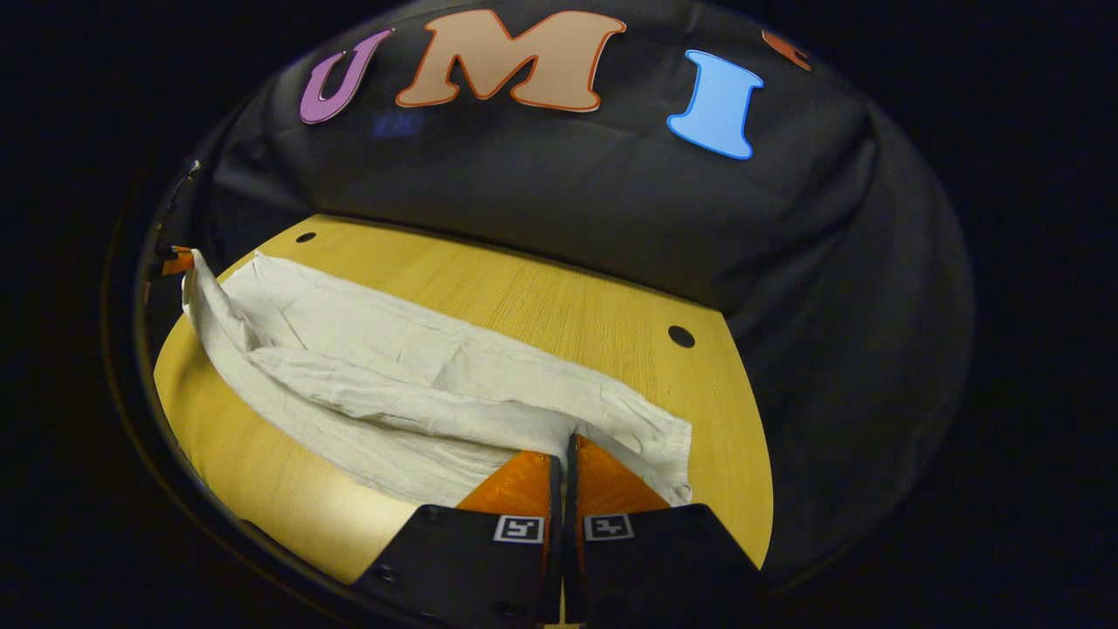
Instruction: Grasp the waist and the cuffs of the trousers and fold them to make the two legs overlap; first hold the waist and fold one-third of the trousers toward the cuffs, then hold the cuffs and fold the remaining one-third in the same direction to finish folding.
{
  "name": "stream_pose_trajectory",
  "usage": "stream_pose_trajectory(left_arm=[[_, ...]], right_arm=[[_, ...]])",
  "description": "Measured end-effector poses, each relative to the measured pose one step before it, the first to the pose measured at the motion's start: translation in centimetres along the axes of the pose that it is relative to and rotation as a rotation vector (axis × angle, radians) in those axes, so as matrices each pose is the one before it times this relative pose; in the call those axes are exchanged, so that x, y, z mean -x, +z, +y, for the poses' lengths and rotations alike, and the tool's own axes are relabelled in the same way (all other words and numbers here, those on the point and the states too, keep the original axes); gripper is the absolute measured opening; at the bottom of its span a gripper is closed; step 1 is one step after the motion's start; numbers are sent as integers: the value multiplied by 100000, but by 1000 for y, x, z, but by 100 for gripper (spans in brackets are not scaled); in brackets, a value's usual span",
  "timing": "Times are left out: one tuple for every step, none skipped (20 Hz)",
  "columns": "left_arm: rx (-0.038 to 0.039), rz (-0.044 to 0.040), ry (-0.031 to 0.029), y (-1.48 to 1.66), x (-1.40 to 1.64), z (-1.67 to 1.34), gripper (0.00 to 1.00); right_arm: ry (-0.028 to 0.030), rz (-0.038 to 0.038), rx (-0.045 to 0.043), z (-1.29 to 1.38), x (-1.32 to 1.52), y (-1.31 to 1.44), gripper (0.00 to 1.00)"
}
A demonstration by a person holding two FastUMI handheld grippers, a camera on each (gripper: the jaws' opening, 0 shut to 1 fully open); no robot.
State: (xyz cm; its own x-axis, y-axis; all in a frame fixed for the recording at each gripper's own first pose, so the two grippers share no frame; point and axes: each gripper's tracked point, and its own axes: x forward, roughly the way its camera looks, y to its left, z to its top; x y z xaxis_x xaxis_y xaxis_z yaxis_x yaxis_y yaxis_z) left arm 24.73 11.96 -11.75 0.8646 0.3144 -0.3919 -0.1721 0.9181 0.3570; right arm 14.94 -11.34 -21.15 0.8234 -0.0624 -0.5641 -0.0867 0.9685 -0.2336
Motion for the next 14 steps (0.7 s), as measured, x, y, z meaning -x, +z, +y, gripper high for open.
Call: stream_pose_trajectory(left_arm=[[606,-994,1917,932,-625,243,0],[688,-808,1335,828,-1299,17,0],[1019,295,918,405,-1049,-54,0],[300,510,974,471,-1218,-207,0],[-513,-101,1604,508,-1139,-71,0],[-315,-651,1215,432,-1159,-277,0],[-70,-215,768,-36,-1058,-450,0],[-624,237,203,-162,-1148,-633,0],[-764,1396,-351,-552,-897,-737,0],[-230,1740,-1011,-571,-1005,-962,0],[315,1451,-1067,-618,-814,-788,0],[1014,475,-513,-377,-680,-567,0],[1232,-377,-13,-97,-409,-414,0],[1729,-833,121,13,-461,-280,0]], right_arm=[[57,-1789,-1840,-6,-748,1108,0],[143,-1526,-2043,-214,-1326,1091,3],[478,-418,-2050,-70,-1364,667,0],[675,343,-1754,48,-1519,239,2],[579,472,-1533,44,-1466,45,3],[1102,343,-1814,128,-1556,-87,2],[1297,877,-1811,212,-1524,-318,2],[1046,2366,-2041,181,-1224,-952,2],[643,2893,-1596,150,-1112,-1030,3],[861,2702,-1218,100,-1302,-708,3],[55,2036,-864,49,-877,-527,5],[260,838,-415,126,-942,-432,2],[1442,-429,-1321,402,-493,163,7],[1796,-671,-2094,405,-445,129,14]])
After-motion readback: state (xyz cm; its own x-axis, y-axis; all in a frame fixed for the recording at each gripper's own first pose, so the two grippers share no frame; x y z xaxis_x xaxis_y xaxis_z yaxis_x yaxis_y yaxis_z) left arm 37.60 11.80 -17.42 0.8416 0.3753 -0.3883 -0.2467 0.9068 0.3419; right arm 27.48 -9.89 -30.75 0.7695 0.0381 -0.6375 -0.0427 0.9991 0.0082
